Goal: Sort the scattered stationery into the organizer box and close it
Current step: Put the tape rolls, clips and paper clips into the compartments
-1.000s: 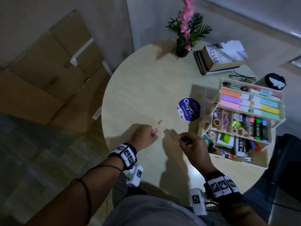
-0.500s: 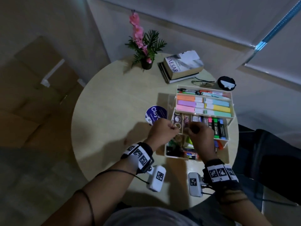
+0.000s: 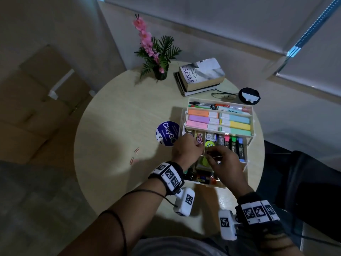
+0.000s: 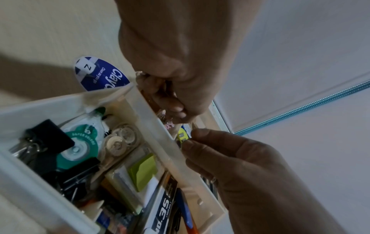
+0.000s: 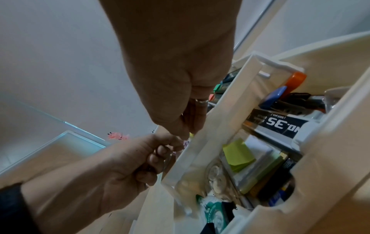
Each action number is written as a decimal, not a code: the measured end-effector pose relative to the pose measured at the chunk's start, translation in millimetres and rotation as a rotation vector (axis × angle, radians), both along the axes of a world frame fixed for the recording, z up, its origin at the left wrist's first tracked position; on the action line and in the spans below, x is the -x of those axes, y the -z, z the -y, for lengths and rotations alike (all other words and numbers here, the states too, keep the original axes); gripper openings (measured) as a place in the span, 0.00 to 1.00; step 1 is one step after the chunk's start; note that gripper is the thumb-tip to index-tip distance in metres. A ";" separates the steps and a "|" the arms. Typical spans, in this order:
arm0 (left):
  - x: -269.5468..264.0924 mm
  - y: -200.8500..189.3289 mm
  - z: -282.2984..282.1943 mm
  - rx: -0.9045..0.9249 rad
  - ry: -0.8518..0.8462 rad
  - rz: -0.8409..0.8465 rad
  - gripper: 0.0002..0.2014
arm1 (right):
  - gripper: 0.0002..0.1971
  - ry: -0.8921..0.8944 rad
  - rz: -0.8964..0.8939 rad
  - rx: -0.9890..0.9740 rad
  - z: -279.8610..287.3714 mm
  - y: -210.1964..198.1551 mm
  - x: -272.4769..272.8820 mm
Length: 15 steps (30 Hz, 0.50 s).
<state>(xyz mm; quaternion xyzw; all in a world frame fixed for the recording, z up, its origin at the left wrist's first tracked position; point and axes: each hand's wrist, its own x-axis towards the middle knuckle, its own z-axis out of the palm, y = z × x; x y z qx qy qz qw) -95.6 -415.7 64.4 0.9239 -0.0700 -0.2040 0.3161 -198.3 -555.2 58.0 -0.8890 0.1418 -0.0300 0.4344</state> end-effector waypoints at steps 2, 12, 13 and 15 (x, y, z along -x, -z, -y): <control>1.5 -3.4 -6.2 0.029 0.073 0.024 0.16 | 0.08 -0.006 -0.001 0.007 0.3 -2.5 -2.7; -1.0 29.3 -168.4 -0.073 0.014 0.050 0.10 | 0.07 -0.271 -0.084 0.037 -65.4 1.7 -14.4; -5.0 36.4 -190.8 -0.124 0.005 0.000 0.13 | 0.07 -0.346 -0.114 0.062 -78.5 3.2 -17.9; -12.6 49.4 -229.9 -0.159 -0.045 -0.062 0.20 | 0.07 -0.471 -0.146 0.136 -106.2 7.3 -26.5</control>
